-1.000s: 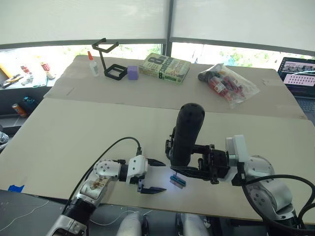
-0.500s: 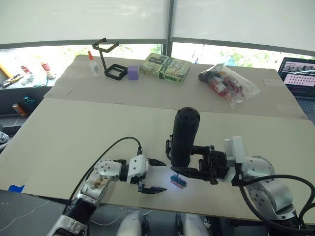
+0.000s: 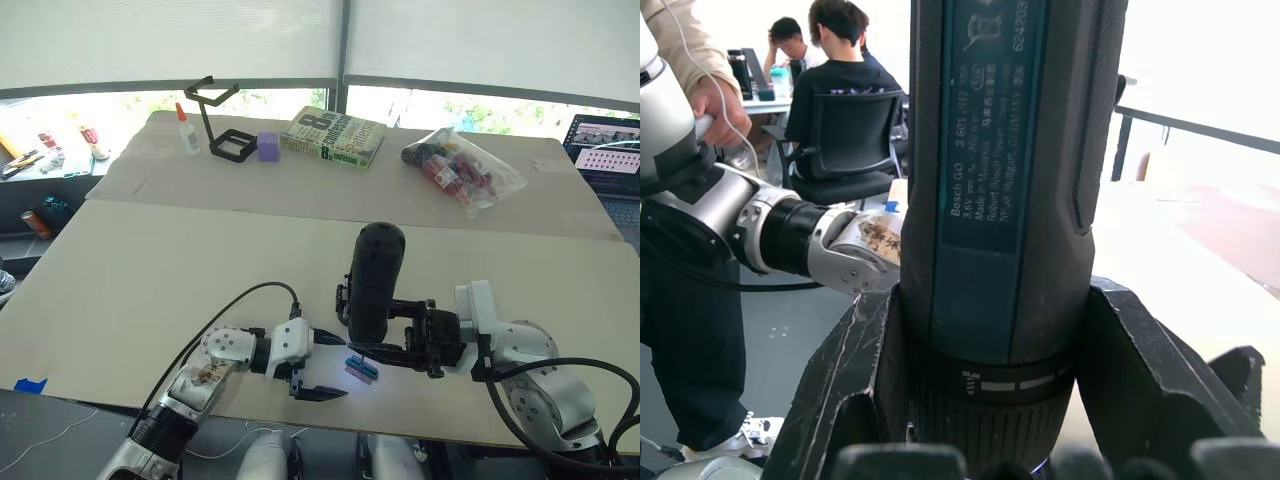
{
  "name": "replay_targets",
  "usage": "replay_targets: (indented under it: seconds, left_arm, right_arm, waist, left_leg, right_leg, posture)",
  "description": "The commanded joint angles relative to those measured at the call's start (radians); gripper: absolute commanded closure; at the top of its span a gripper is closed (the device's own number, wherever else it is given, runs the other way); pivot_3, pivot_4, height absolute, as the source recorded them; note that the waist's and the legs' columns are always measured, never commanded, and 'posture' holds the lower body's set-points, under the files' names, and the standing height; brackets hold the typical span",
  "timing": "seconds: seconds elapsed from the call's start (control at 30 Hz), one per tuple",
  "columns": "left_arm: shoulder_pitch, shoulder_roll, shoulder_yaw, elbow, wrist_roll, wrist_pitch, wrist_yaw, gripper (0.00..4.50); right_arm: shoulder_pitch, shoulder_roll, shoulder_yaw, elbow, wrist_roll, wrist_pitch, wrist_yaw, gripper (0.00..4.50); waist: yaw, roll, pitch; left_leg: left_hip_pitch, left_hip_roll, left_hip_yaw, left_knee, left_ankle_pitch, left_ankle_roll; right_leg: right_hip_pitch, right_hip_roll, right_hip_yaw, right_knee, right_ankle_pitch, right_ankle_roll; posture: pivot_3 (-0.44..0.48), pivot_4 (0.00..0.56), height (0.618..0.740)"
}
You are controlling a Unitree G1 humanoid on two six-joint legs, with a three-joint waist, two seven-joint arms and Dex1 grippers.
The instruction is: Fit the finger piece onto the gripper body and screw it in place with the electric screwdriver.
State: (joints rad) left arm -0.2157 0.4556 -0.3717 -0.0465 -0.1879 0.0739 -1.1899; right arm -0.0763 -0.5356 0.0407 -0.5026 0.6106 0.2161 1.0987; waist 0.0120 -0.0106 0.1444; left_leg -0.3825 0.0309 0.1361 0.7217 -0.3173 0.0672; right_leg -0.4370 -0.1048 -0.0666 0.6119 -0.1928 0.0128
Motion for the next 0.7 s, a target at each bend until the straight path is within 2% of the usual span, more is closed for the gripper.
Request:
replay_targets:
  seconds: [0.03,0.27,0.5,0.7]
  left_arm:
    - [0.011,0.002,-0.009,-0.059,-0.004,0.018,0.016,0.05]
    - [0.014,-0.015,-0.01,-0.013,0.048,-0.038,0.083,0.05]
    - [0.036,-0.001,-0.004,0.067,0.055,-0.133,0.075,0.05]
    - [0.035,-0.001,-0.008,0.073,0.054,-0.14,0.076,0.05]
  right_arm:
    - [-0.011,-0.004,-0.019,-0.024,0.014,-0.03,0.0,2.57]
    - [-0.022,-0.001,-0.015,-0.022,0.014,-0.029,-0.004,2.57]
    - [-0.028,-0.001,-0.013,-0.018,0.013,-0.031,-0.002,2.57]
    - [-0.026,0.004,-0.006,-0.015,0.007,-0.035,-0.001,2.57]
  waist:
    - [0.0,0.0,0.0]
    - [0.002,0.0,0.0]
    - [0.0,0.0,0.0]
    - [0.0,0.0,0.0]
  left_leg:
    - [0.0,0.0,0.0,0.0,0.0,0.0]
    - [0.0,0.0,0.0,0.0,0.0,0.0]
    - [0.001,0.0,0.0,0.0,0.0,0.0]
    - [0.002,0.001,0.0,0.0,0.0,0.0]
  right_leg:
    - [0.0,0.0,0.0,0.0,0.0,0.0]
    - [0.0,0.0,0.0,0.0,0.0,0.0]
    - [0.0,0.0,0.0,0.0,0.0,0.0]
    - [0.001,0.0,0.0,0.001,0.0,0.0]
  posture:
    - [0.0,0.15,0.74]
    - [0.0,0.15,0.74]
    - [0.0,0.15,0.74]
    - [0.0,0.15,0.74]
